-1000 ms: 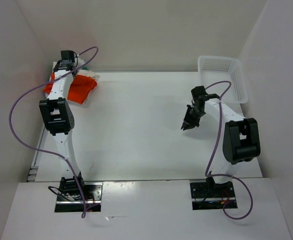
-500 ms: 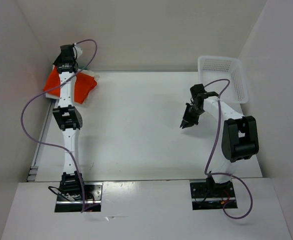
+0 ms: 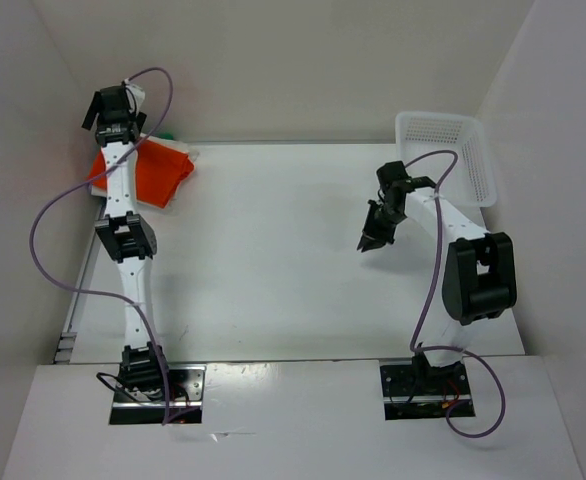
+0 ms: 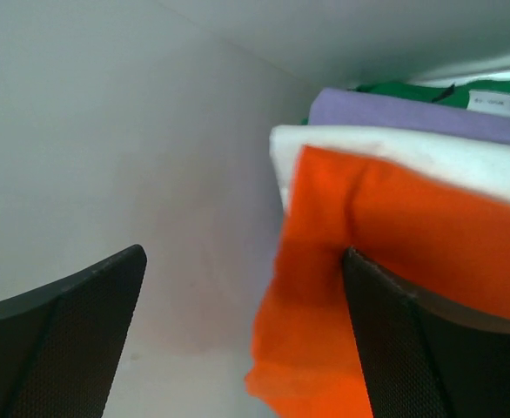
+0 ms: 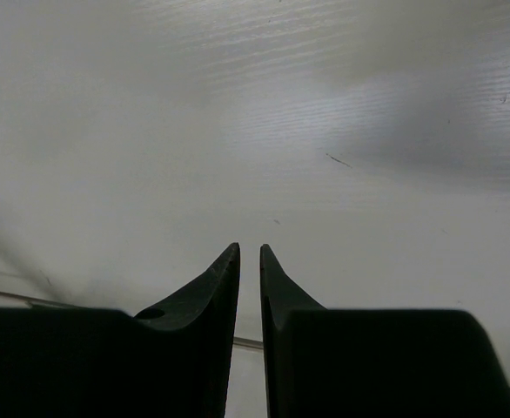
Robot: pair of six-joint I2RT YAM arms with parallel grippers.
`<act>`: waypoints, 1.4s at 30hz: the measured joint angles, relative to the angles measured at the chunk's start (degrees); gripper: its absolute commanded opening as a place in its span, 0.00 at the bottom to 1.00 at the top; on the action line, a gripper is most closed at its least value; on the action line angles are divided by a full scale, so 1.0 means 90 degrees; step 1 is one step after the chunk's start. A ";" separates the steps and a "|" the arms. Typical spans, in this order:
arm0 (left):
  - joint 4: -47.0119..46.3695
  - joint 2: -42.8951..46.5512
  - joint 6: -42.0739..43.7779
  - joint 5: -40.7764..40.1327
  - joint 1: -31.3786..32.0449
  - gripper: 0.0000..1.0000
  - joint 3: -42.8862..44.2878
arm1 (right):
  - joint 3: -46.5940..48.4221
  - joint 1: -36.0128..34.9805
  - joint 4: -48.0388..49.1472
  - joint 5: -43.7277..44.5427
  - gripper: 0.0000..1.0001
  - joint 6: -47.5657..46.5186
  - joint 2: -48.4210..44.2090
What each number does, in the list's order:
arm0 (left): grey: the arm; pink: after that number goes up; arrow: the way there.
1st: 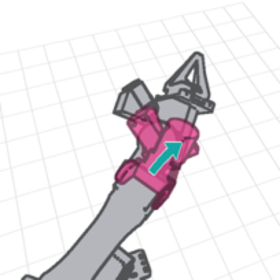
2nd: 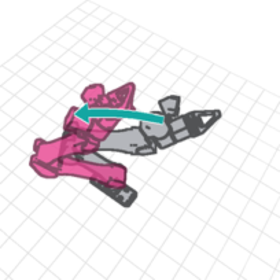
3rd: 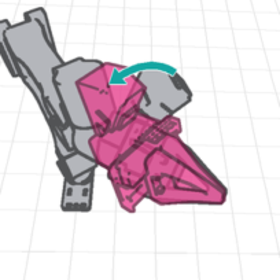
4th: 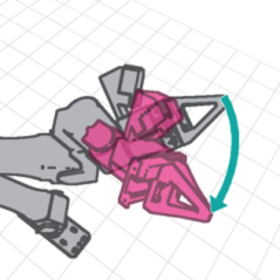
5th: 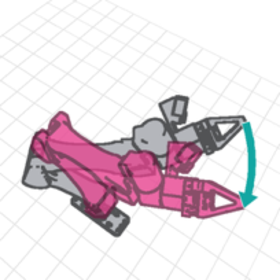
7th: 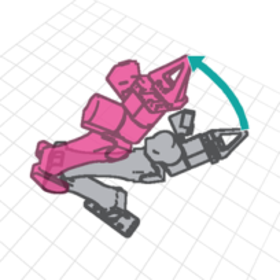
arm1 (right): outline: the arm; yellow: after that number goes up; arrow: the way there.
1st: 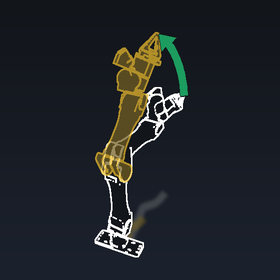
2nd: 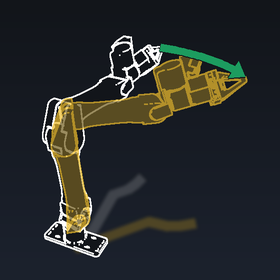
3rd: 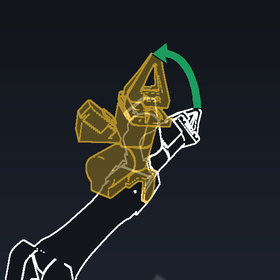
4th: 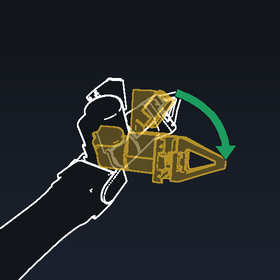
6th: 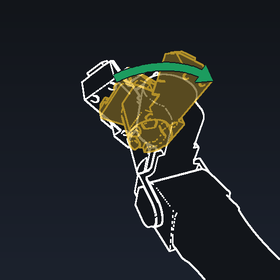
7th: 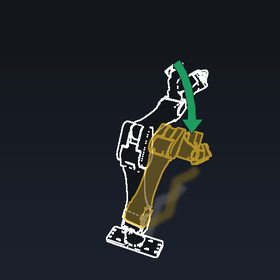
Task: Fold and stack the t-shirts
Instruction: Smooth out wrinkles on the folded tshirt
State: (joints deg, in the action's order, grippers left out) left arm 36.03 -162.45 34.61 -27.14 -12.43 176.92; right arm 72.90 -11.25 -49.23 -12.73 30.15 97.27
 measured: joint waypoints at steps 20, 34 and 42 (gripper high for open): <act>0.3274 0.5319 -0.0362 0.5391 0.2382 1.00 0.0039 | -0.0068 -0.0129 -0.0629 0.0663 0.98 0.0036 -0.2441; 0.2606 0.6836 -0.0413 0.4736 0.7232 1.00 -0.7240 | -0.1205 -0.0134 -0.1491 0.1018 1.00 0.0109 -0.5204; 0.1056 0.7791 -0.0884 0.3946 0.9007 1.00 -1.0620 | -0.1336 -0.0138 -0.1525 0.0984 1.00 0.0202 -0.5552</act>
State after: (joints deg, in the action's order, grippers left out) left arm 45.54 -92.33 26.65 8.38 68.64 81.34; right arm 60.88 -12.49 -62.96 -3.88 31.97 47.31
